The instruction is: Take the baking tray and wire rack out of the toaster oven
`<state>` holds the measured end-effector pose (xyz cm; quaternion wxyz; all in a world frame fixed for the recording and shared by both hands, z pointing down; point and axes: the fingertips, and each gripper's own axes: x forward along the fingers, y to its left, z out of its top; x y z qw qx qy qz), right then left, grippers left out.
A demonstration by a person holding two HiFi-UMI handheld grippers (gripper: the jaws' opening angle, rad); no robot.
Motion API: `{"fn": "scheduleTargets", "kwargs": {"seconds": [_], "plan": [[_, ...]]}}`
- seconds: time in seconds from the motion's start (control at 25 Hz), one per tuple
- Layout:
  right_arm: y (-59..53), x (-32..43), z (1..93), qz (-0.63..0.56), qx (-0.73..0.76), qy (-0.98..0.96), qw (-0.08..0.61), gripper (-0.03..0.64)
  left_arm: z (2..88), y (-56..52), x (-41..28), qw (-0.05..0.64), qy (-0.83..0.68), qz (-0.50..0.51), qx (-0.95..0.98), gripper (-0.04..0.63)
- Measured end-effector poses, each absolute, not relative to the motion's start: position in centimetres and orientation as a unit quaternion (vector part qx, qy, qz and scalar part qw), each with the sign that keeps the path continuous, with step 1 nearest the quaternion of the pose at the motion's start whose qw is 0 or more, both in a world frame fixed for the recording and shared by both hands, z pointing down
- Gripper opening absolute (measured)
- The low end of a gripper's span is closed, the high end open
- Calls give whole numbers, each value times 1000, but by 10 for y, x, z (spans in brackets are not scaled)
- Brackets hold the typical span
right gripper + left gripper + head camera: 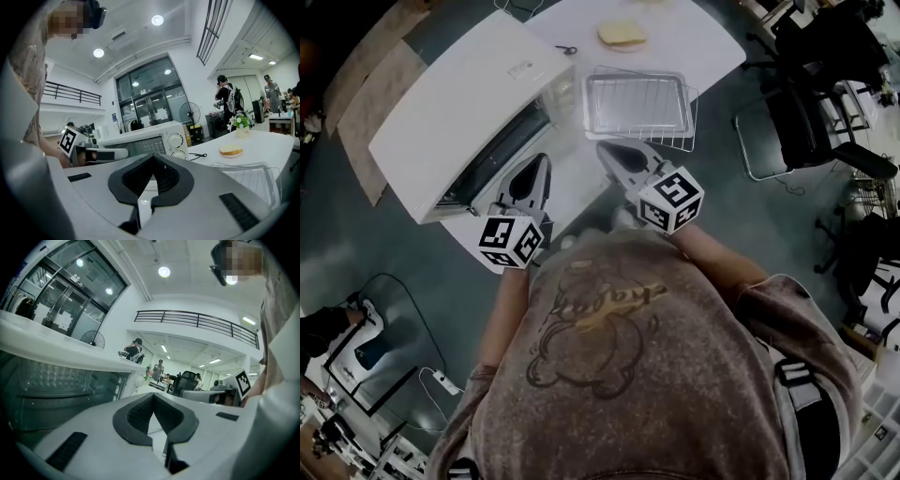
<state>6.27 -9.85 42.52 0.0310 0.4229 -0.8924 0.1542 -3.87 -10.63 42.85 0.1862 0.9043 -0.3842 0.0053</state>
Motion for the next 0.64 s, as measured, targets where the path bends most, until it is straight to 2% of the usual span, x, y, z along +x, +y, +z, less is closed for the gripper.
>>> {"fn": "scheduleTargets", "kwargs": {"seconds": [0.64], "plan": [[-97, 56, 428, 156, 410, -898, 35, 0, 434, -98, -43, 193, -379, 3, 905, 5]]}}
